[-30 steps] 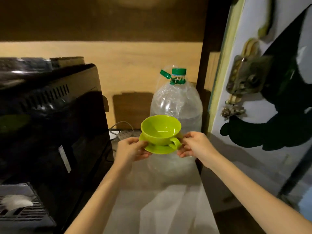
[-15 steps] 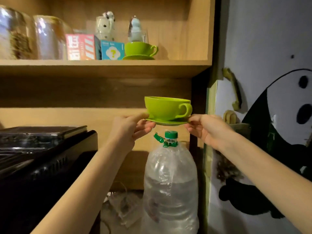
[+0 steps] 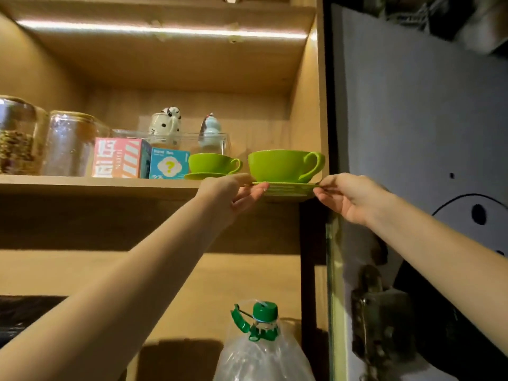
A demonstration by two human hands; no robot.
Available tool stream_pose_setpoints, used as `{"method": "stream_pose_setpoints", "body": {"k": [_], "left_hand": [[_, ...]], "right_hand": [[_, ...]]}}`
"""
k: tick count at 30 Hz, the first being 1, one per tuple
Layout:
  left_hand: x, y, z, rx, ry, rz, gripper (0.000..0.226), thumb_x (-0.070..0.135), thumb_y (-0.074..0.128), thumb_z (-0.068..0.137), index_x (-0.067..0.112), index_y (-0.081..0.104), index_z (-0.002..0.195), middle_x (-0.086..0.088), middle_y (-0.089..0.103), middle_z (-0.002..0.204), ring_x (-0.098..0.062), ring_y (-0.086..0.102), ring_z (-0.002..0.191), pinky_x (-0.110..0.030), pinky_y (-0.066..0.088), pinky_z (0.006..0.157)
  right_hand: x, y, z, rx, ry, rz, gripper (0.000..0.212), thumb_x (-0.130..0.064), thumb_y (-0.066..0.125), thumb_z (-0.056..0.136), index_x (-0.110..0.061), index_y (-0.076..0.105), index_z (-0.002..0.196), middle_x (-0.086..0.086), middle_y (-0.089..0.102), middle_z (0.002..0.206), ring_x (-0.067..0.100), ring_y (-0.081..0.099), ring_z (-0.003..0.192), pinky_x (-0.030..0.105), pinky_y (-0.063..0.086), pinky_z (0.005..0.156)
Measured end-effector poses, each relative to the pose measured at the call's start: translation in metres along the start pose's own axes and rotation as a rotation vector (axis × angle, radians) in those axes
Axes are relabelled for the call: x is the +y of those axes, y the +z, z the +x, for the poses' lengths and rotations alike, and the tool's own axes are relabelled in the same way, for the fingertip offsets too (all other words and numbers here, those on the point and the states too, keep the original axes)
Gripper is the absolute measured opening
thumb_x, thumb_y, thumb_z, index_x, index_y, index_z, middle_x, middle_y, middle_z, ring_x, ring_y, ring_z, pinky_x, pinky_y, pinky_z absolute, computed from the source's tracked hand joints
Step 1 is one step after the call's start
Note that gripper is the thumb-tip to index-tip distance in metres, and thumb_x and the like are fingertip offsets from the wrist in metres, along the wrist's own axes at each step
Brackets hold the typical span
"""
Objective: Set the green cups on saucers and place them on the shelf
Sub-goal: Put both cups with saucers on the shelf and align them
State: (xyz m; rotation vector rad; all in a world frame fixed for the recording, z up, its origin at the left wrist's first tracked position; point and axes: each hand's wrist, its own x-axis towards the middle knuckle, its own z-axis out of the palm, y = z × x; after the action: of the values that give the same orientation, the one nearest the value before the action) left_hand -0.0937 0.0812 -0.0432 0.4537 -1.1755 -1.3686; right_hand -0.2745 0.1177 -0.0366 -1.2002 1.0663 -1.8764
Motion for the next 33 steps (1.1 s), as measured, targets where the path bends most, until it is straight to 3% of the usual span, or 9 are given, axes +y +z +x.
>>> {"method": "stream_pose_setpoints", "body": {"k": [4, 7, 9, 12, 24, 29, 33], "left_hand": [[0.011, 0.017, 0.036, 0.024, 0.017, -0.014, 0.013, 0.000, 0.051, 0.089, -0.005, 0.055, 0.077, -0.021, 0.062, 0.060, -0.017, 0.059, 0.029, -0.018, 0.044, 0.028], [0.014, 0.024, 0.060, 0.027, 0.041, -0.017, 0.009, 0.000, 0.053, 0.088, -0.006, 0.055, 0.081, -0.021, 0.061, 0.069, -0.017, 0.060, 0.030, -0.018, 0.043, 0.028], [0.012, 0.023, 0.074, 0.044, 0.050, -0.024, 0.010, 0.000, 0.054, 0.087, -0.006, 0.054, 0.079, -0.021, 0.064, 0.060, -0.017, 0.060, 0.030, -0.018, 0.043, 0.028], [0.007, 0.022, 0.094, 0.070, 0.047, -0.015, 0.011, 0.001, 0.055, 0.086, -0.007, 0.054, 0.079, -0.017, 0.060, 0.037, -0.016, 0.060, 0.030, -0.018, 0.043, 0.027], [-0.009, 0.018, 0.125, 0.101, 0.052, 0.027, 0.015, 0.001, 0.054, 0.087, -0.003, 0.053, 0.073, -0.015, 0.059, 0.034, -0.014, 0.059, 0.029, -0.018, 0.045, 0.029], [-0.009, 0.016, 0.126, 0.116, 0.056, 0.042, 0.016, 0.003, 0.055, 0.087, -0.002, 0.053, 0.072, -0.015, 0.062, 0.040, -0.014, 0.060, 0.031, -0.018, 0.048, 0.032], [-0.010, 0.016, 0.126, 0.130, 0.061, 0.028, 0.018, 0.004, 0.054, 0.088, -0.002, 0.053, 0.072, -0.013, 0.059, 0.033, -0.014, 0.060, 0.030, -0.018, 0.046, 0.030]], "right_hand": [[-0.019, 0.001, 0.033, 0.010, -0.021, 0.002, 0.012, 0.003, 0.047, 0.090, 0.001, 0.053, 0.079, 0.009, 0.060, 0.036, 0.010, 0.057, 0.027, 0.014, 0.041, 0.027], [-0.025, 0.003, 0.056, 0.000, -0.039, -0.015, 0.011, 0.003, 0.047, 0.090, 0.000, 0.053, 0.081, 0.016, 0.061, 0.063, 0.010, 0.057, 0.026, 0.015, 0.042, 0.028], [-0.025, 0.005, 0.070, -0.002, -0.048, -0.039, 0.008, 0.003, 0.047, 0.090, 0.001, 0.054, 0.085, 0.016, 0.059, 0.069, 0.010, 0.057, 0.027, 0.015, 0.043, 0.028], [-0.022, 0.007, 0.088, -0.001, -0.050, -0.072, 0.009, 0.002, 0.048, 0.090, 0.003, 0.055, 0.095, 0.015, 0.059, 0.070, 0.010, 0.057, 0.027, 0.015, 0.044, 0.029], [0.000, 0.012, 0.126, 0.093, -0.068, -0.107, 0.013, 0.002, 0.045, 0.092, 0.005, 0.050, 0.103, 0.020, 0.057, 0.070, 0.014, 0.054, 0.022, 0.016, 0.041, 0.025], [0.003, 0.018, 0.125, 0.138, -0.105, -0.191, 0.013, 0.000, 0.044, 0.094, 0.006, 0.051, 0.103, 0.023, 0.061, 0.083, 0.013, 0.052, 0.020, 0.016, 0.040, 0.024], [0.004, 0.023, 0.130, 0.146, -0.069, -0.264, 0.016, -0.005, 0.042, 0.096, 0.005, 0.054, 0.097, 0.017, 0.058, 0.066, 0.012, 0.048, 0.017, 0.014, 0.035, 0.022]]}}
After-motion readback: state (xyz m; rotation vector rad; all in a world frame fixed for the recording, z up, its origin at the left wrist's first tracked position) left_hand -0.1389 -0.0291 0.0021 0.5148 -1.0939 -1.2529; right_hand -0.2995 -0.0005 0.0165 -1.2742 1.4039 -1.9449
